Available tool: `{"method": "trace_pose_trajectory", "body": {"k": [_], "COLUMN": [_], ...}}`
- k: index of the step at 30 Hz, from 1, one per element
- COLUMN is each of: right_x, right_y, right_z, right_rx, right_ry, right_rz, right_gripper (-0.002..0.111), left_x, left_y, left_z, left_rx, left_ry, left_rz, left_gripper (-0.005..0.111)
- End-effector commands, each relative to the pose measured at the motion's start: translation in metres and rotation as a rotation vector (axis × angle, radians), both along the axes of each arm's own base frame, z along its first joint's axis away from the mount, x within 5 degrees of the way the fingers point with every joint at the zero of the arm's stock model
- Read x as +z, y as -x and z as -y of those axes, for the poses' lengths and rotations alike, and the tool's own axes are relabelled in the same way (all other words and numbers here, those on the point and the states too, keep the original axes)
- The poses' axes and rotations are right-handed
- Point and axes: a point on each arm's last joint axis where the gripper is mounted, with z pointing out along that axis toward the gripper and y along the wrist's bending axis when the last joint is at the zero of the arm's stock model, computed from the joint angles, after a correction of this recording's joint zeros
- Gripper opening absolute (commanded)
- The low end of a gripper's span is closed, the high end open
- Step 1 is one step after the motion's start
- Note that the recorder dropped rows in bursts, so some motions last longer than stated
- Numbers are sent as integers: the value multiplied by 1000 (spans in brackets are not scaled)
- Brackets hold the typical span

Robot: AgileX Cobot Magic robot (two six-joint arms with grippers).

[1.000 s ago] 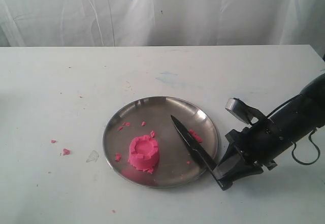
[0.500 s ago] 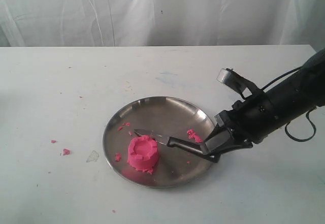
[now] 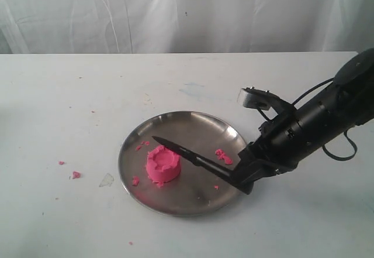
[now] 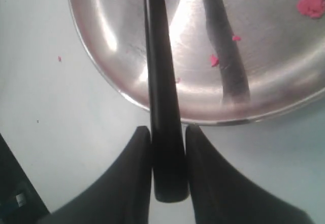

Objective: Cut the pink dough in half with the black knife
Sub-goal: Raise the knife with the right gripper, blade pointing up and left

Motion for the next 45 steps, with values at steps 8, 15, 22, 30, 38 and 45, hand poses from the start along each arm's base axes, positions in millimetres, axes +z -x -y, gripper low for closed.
{"method": "trace_pose_trajectory", "body": {"k": [8, 15, 22, 30, 38, 45], "right_x": [-12, -21, -37, -41, -45, -55], "right_y": [8, 13, 14, 15, 14, 13], "right_z": [4, 3, 2, 0, 0, -2], "right_rx": [-67, -72, -69, -60, -71, -90], "right_ry": [36, 21, 23, 2, -5, -21], "right_rz": [-54, -102, -177, -212, -216, -262], "right_gripper": [0, 8, 24, 31, 40, 40], "left_x": [0, 0, 0, 0, 0, 0], "left_y": [0, 0, 0, 0, 0, 0], "left_z": [0, 0, 0, 0, 0, 0], "left_rx": [4, 4, 4, 4, 4, 4], "left_ry": [9, 9, 9, 9, 9, 9], "left_rz": [4, 4, 4, 4, 4, 4], "left_gripper": [0, 0, 0, 0, 0, 0]}}
